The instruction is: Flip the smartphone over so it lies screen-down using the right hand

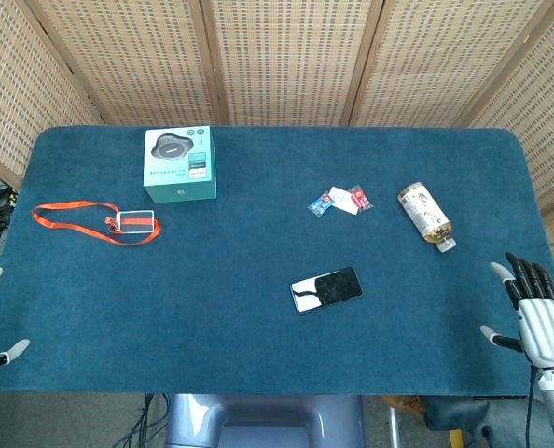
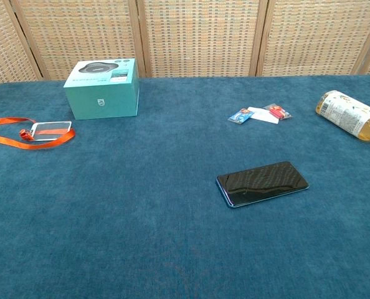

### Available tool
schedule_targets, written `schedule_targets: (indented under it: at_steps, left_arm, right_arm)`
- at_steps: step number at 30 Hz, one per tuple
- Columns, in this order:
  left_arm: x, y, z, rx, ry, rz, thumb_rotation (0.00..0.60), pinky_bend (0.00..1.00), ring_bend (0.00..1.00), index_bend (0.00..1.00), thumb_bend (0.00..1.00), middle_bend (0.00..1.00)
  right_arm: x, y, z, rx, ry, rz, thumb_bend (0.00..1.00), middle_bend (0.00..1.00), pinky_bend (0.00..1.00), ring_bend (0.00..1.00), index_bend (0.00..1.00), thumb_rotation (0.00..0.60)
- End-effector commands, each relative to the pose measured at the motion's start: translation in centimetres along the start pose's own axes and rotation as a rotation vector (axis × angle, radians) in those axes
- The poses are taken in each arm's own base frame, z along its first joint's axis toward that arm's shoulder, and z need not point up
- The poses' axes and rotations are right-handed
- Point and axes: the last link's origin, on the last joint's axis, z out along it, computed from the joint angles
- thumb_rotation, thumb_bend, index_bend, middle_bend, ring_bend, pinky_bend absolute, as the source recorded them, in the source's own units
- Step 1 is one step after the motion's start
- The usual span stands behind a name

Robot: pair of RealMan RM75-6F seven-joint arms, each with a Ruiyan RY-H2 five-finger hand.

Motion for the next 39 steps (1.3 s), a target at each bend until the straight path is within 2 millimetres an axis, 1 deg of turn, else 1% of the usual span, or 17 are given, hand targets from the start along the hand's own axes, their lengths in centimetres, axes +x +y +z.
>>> schedule_targets:
  at_steps: [1, 4, 8, 12, 15, 17, 19, 21, 23, 24, 31, 36, 39]
  left_arm:
    - [0.0, 0.1, 0.0, -0.003, 0.002, 0.009, 0.6, 0.0, 0.0, 0.0, 0.0, 0.0]
    - [-0.1, 0.1, -0.1, -0.004, 0.002, 0.015, 0.6, 0.0, 0.0, 0.0, 0.0, 0.0]
    - [-0.1, 0.1, 0.2, 0.001, 0.001, 0.014, 0.6, 0.0, 0.0, 0.0, 0.0, 0.0]
    - [-0.3, 0.1, 0.7, 0.009, -0.01, 0.011, 0.6, 0.0, 0.0, 0.0, 0.0, 0.0]
    - [-0.5, -0.1, 1.2, 0.021, -0.02, 0.016, 0.6, 0.0, 0.0, 0.0, 0.0, 0.0]
    - [-0.6, -0.3, 1.4, 0.031, -0.022, 0.022, 0.6, 0.0, 0.0, 0.0, 0.0, 0.0]
    - [-0.7, -0.4, 1.7, 0.043, -0.022, 0.033, 0.6, 0.0, 0.0, 0.0, 0.0, 0.0]
    - [-0.9, -0.6, 2.0, 0.053, -0.028, 0.042, 0.6, 0.0, 0.0, 0.0, 0.0, 0.0]
    - [-1.2, -0.7, 2.4, 0.065, -0.04, 0.047, 0.6, 0.0, 0.0, 0.0, 0.0, 0.0]
    - [-1.2, -0.8, 2.6, 0.069, -0.042, 0.05, 0.6, 0.0, 0.0, 0.0, 0.0, 0.0]
    - [-1.6, -1.1, 3.2, 0.095, -0.062, 0.054, 0.6, 0.0, 0.0, 0.0, 0.0, 0.0]
    - [-2.0, -1.2, 3.5, 0.106, -0.076, 0.061, 0.6, 0.0, 0.0, 0.0, 0.0, 0.0]
    - [-2.1, -1.3, 3.6, 0.111, -0.08, 0.063, 0.6, 0.0, 0.0, 0.0, 0.0, 0.0]
  right_arm:
    - [-0.2, -0.1, -0.1, 0.008, -0.007, -0.007, 0.0, 0.0, 0.0, 0.0, 0.0, 0.6]
    - [-0.8, -0.5, 0.0, 0.037, -0.032, -0.029, 0.0, 0.0, 0.0, 0.0, 0.0, 0.6]
    - [-2.0, -1.4, 0.7, 0.101, -0.102, -0.073, 0.0, 0.0, 0.0, 0.0, 0.0, 0.6]
    - [-2.6, -4.3, 3.1, 0.224, -0.189, -0.089, 0.0, 0.0, 0.0, 0.0, 0.0, 0.6]
    - [-2.9, -7.1, 5.9, 0.325, -0.214, -0.185, 0.0, 0.0, 0.0, 0.0, 0.0, 0.6]
    - [-3.5, -9.2, 7.3, 0.369, -0.251, -0.192, 0.0, 0.0, 0.0, 0.0, 0.0, 0.6]
    - [-4.1, -10.8, 8.5, 0.39, -0.293, -0.181, 0.0, 0.0, 0.0, 0.0, 0.01, 0.6]
    - [-4.7, -12.3, 9.7, 0.407, -0.331, -0.175, 0.0, 0.0, 0.0, 0.0, 0.04, 0.6]
    - [-5.7, -14.2, 11.1, 0.437, -0.377, -0.177, 0.0, 0.0, 0.0, 0.0, 0.1, 0.6]
    - [-6.1, -14.7, 11.5, 0.443, -0.392, -0.177, 0.0, 0.0, 0.0, 0.0, 0.11, 0.6]
    - [-9.0, -18.3, 13.2, 0.48, -0.453, -0.183, 0.0, 0.0, 0.0, 0.0, 0.16, 0.6]
    - [-11.1, -20.8, 14.0, 0.497, -0.47, -0.185, 0.0, 0.0, 0.0, 0.0, 0.17, 0.6]
    - [-11.8, -21.6, 14.2, 0.506, -0.477, -0.191, 0.02, 0.0, 0.0, 0.0, 0.17, 0.6]
